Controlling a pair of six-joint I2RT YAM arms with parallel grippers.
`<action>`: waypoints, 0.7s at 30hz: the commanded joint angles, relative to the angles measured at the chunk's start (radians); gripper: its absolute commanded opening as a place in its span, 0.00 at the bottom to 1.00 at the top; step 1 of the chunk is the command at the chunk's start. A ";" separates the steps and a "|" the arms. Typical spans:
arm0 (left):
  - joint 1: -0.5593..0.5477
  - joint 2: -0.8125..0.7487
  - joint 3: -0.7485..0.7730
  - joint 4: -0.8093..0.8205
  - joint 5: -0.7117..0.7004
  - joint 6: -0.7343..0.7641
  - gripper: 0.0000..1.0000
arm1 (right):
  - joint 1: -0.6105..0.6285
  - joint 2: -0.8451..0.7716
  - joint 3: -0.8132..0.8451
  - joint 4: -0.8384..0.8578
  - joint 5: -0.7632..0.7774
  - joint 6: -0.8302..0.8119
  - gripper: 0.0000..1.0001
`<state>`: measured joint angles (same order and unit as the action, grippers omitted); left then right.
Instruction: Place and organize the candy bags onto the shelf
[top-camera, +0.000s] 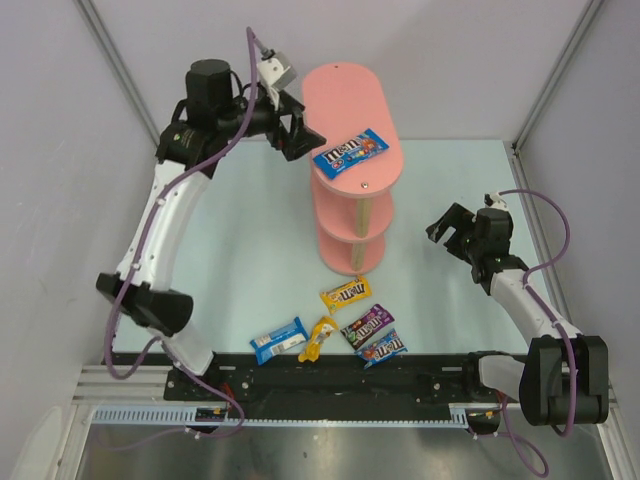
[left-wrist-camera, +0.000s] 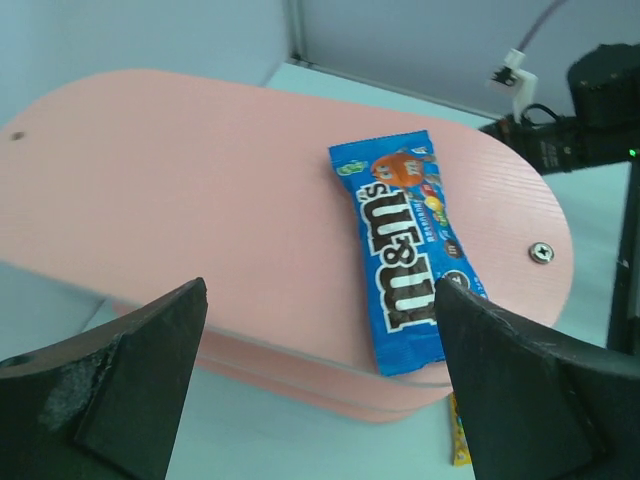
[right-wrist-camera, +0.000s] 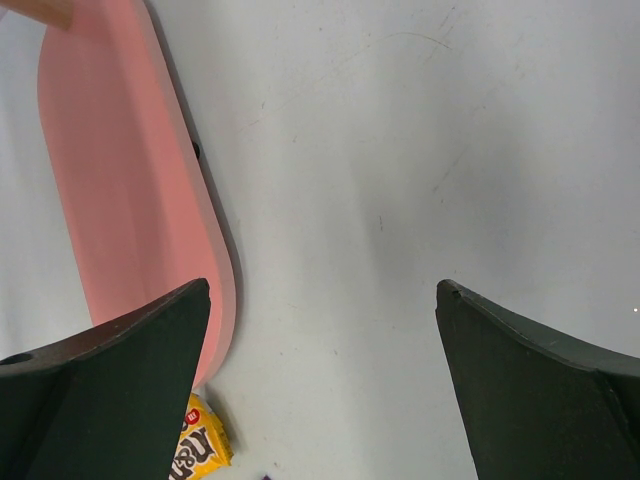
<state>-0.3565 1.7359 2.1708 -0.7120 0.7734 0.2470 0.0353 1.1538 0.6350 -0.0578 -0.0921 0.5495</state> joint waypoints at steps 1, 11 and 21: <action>0.011 -0.264 -0.226 0.344 -0.207 -0.133 1.00 | -0.005 -0.016 -0.005 0.012 0.005 -0.003 1.00; 0.007 -0.867 -1.276 0.720 -0.553 -0.475 1.00 | -0.006 0.011 -0.005 0.026 -0.009 0.003 1.00; -0.246 -1.145 -1.736 0.592 -0.919 -0.825 1.00 | -0.005 0.024 -0.006 0.036 -0.023 0.013 1.00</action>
<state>-0.4656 0.6430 0.5213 -0.1093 0.0685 -0.3992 0.0330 1.1744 0.6350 -0.0536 -0.0998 0.5503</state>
